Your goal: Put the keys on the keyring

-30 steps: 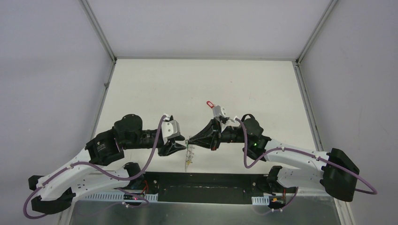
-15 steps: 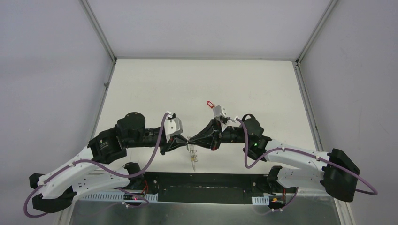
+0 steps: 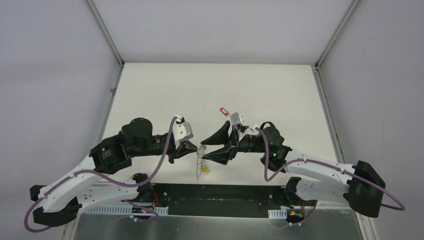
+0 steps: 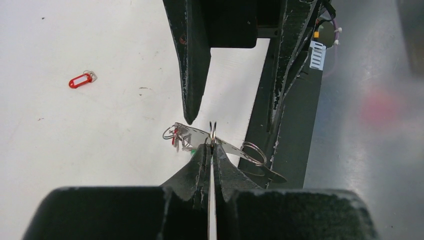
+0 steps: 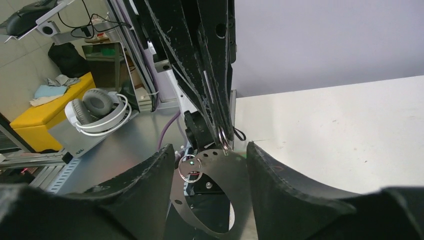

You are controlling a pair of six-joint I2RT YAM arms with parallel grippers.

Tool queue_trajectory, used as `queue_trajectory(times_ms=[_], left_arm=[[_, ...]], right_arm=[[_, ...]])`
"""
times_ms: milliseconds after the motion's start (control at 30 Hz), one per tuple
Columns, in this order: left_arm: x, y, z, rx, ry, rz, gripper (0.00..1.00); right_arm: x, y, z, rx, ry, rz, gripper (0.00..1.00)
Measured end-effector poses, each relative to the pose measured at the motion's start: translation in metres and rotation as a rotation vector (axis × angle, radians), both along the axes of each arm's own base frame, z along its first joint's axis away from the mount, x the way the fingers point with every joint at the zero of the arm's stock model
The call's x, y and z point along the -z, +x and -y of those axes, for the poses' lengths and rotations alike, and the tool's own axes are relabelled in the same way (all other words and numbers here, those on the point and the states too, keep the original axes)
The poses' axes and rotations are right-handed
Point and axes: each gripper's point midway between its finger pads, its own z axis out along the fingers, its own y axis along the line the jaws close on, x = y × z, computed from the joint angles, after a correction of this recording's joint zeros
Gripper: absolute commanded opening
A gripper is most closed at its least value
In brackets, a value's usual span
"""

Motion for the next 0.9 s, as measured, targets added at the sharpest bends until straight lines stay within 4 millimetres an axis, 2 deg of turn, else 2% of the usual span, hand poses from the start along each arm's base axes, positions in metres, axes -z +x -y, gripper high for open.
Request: queue_trajectory(times_ms=[300, 533, 767, 800, 900], left_arm=[[-0.018, 0.005, -0.005, -0.007, 0.100, 0.014, 0.00], [-0.008, 0.006, -0.010, 0.031, 0.314, -0.031, 0.00], [-0.001, 0.006, -0.015, 0.075, 0.493, -0.085, 0.00], [0.001, 0.006, -0.015, 0.080, 0.516, -0.095, 0.00], [0.004, 0.006, -0.015, 0.091, 0.573, -0.124, 0.00]], right_arm=[[-0.009, -0.001, 0.007, 0.017, 0.017, 0.008, 0.57], [-0.005, 0.000, 0.006, 0.017, -0.005, -0.004, 0.57], [-0.007, 0.005, -0.004, 0.018, -0.020, -0.013, 0.57], [-0.007, 0.006, -0.005, 0.018, -0.021, -0.014, 0.45], [-0.003, 0.008, -0.010, 0.017, -0.031, -0.011, 0.39]])
